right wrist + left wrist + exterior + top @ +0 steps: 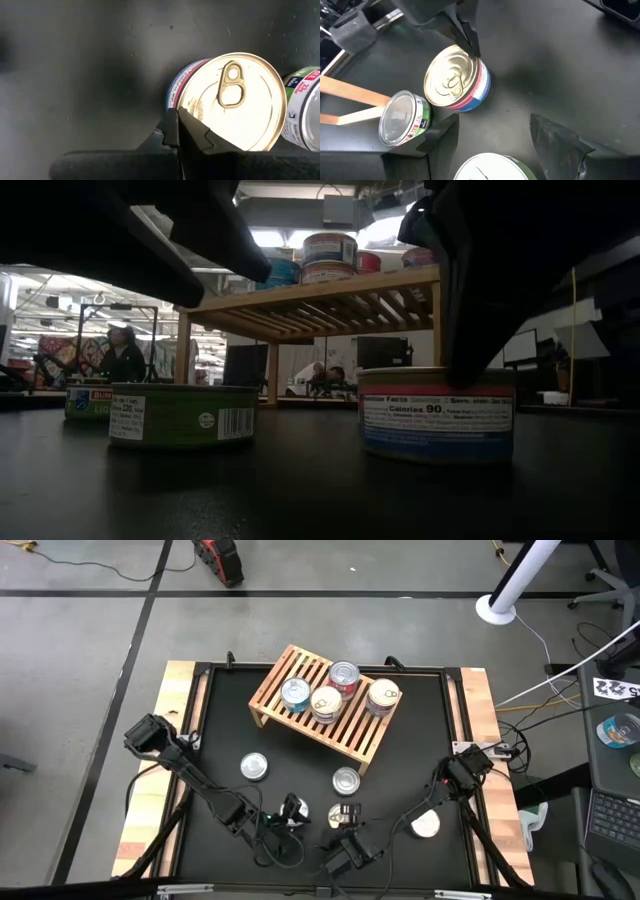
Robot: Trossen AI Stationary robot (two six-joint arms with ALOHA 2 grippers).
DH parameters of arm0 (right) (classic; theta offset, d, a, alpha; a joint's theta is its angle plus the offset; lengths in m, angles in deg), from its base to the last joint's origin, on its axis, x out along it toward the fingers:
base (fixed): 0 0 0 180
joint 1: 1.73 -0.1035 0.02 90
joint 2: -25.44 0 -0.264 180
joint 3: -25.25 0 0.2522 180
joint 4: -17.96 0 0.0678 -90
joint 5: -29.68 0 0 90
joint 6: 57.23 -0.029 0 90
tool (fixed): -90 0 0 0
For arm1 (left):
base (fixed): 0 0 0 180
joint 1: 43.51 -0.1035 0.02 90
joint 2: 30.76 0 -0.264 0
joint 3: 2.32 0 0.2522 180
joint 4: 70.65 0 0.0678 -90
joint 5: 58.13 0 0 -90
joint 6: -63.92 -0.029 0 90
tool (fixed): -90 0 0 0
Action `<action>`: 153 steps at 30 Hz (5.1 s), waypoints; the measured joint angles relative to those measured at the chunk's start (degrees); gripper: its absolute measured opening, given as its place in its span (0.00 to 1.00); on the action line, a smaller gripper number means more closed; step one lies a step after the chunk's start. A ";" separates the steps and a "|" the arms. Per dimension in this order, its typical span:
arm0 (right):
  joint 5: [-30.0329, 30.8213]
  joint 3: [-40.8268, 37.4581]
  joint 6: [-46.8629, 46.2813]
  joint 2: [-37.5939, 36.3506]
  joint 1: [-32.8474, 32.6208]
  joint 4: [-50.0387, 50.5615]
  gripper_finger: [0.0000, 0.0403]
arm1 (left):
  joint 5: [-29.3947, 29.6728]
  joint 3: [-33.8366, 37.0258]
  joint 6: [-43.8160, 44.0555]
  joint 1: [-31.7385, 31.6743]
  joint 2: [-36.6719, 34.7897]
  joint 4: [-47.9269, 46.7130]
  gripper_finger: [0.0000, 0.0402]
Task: Stack canned seafood by type on shelf
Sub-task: Put the blue and pink tuna can aligned white the other blue and pink tuna can on the shelf
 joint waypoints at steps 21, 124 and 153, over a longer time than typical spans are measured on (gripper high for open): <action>-0.08 11.40 5.97 0.01 2.13 0.14 0.00 | 7.82 -1.29 -2.49 6.26 -0.20 -0.22 0.60; 3.34 16.95 1.83 -4.34 6.15 4.27 0.37 | 11.29 -2.00 0.33 2.35 2.99 -1.51 0.47; 29.51 20.94 -8.38 -11.09 -9.04 24.42 0.37 | 20.93 -13.64 -37.20 -16.19 2.81 3.36 0.48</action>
